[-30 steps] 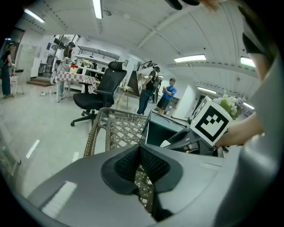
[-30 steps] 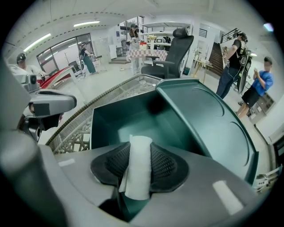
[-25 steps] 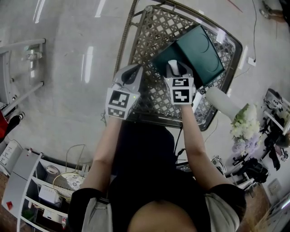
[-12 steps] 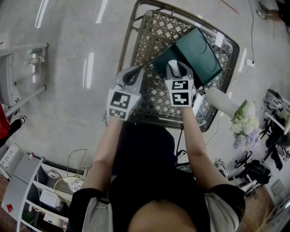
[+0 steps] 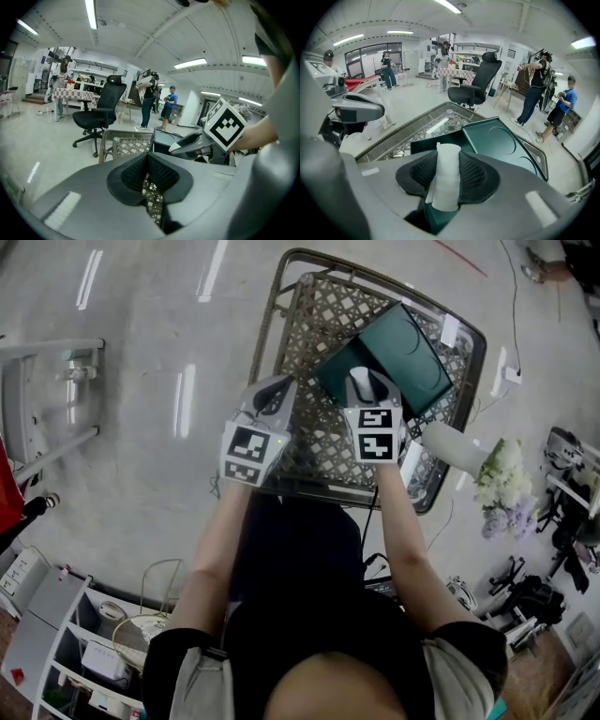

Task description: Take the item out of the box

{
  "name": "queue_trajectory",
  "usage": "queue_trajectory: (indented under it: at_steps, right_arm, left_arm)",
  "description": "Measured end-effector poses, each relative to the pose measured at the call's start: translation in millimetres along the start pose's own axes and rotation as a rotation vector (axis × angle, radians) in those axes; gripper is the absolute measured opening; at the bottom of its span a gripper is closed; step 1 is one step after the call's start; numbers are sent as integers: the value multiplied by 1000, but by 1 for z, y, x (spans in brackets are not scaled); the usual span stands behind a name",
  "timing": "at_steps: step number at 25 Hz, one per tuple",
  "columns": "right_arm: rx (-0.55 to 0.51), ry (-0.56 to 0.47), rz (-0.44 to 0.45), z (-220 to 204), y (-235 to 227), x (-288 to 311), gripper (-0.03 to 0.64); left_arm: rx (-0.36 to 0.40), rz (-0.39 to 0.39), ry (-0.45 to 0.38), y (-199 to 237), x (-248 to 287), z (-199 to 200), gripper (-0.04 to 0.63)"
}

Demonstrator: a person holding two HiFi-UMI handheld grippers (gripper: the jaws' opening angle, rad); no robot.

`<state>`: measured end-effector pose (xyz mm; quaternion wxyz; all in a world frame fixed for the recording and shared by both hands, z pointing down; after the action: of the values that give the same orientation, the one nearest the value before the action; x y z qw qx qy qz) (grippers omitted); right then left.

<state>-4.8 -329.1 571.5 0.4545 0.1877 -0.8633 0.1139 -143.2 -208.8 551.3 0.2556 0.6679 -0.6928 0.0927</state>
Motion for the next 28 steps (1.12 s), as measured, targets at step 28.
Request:
queue_trajectory:
  at_steps: [28]
  right_arm:
    - [63,-145,-83,16,16,-74,137]
  left_arm:
    - [76,-36,-61,-6,-28,37,9]
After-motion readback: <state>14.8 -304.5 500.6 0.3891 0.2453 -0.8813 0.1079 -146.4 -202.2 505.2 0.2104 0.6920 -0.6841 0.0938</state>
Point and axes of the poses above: the fingertips, and each gripper's own axes: x forward along the fingers, y to its left, z out of its top, the point moved 7 cm from there along -x, backward along the fingers, and after that the axes turned 8 degrees about z, right-handed, at the moved point
